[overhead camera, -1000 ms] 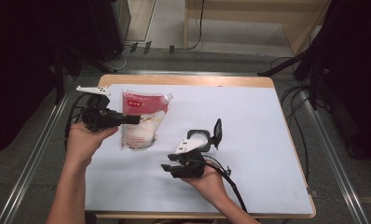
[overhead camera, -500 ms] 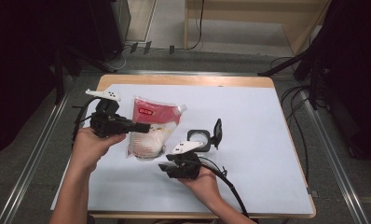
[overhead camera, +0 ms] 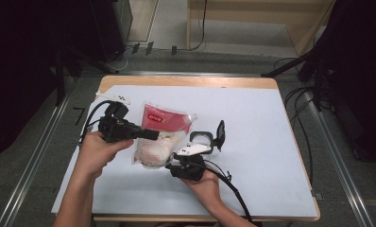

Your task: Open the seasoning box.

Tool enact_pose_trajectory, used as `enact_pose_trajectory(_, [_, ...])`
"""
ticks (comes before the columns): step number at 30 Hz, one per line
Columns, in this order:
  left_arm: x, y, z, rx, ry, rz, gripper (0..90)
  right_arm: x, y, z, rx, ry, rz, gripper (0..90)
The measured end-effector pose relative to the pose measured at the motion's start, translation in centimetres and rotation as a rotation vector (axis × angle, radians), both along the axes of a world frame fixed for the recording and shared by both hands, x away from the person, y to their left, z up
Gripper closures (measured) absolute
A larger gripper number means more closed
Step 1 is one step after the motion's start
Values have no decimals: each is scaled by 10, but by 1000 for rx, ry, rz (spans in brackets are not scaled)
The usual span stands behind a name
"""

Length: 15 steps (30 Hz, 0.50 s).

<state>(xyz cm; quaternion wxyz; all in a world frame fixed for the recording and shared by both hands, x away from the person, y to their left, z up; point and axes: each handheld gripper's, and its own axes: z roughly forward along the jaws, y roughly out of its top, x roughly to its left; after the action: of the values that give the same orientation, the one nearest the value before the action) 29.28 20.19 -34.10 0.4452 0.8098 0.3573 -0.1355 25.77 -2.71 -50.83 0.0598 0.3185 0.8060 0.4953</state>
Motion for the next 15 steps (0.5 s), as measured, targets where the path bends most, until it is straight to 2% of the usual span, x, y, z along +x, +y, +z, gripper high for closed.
enact_pose_trajectory(2, [2, 0, -3, -18, 27, 2, 900, -2, 0, 1, 6, -17, 3, 562])
enact_pose_trajectory(4, [2, -1, -4, -21, 35, 7, 900, -2, 0, 2, 11, -23, 3, 565])
enact_pose_trajectory(7, [3, -3, -5, 1, 21, 31, 900, -5, 1, 3, -8, -52, 15, 579])
enact_pose_trajectory(9, [3, -5, -5, 12, 14, 29, 900, -10, 4, 5, -29, -80, 49, 582])
enact_pose_trajectory(11, [4, -7, -6, 20, 14, 40, 900, -12, 5, 5, -30, -88, 58, 578])
enact_pose_trajectory(15, [5, -15, -8, 45, 13, 45, 899, -20, 11, 12, -73, -160, 95, 532])
